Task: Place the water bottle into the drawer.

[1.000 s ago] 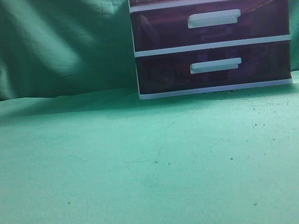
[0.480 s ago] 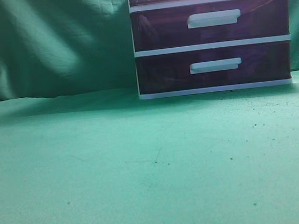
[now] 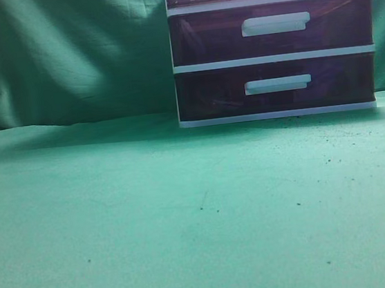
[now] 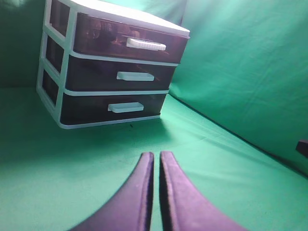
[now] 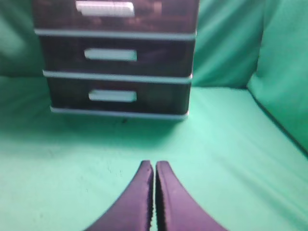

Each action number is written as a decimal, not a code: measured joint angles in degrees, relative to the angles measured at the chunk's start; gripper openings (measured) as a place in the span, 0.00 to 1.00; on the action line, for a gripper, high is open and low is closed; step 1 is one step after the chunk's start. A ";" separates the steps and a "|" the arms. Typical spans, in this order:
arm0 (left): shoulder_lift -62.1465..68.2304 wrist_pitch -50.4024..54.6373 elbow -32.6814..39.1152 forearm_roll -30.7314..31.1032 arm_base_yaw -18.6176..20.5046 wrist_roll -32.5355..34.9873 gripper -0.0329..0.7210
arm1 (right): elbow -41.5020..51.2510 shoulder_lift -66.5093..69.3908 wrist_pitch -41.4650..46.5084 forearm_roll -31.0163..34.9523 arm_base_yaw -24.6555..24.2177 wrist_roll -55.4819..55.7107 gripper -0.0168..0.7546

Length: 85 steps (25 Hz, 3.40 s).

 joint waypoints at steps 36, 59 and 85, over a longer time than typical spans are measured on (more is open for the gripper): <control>0.00 2.66 0.00 -3.24 0.00 -0.06 0.04 | 3.68 0.00 4.71 -0.20 -0.37 1.70 0.02; -10.74 37.86 0.46 -85.86 0.27 107.27 0.04 | 3.68 0.00 4.71 -0.20 -0.37 1.70 0.02; -17.81 47.38 18.85 -103.21 13.59 121.41 0.04 | 3.68 0.00 4.71 -0.20 -0.37 1.70 0.02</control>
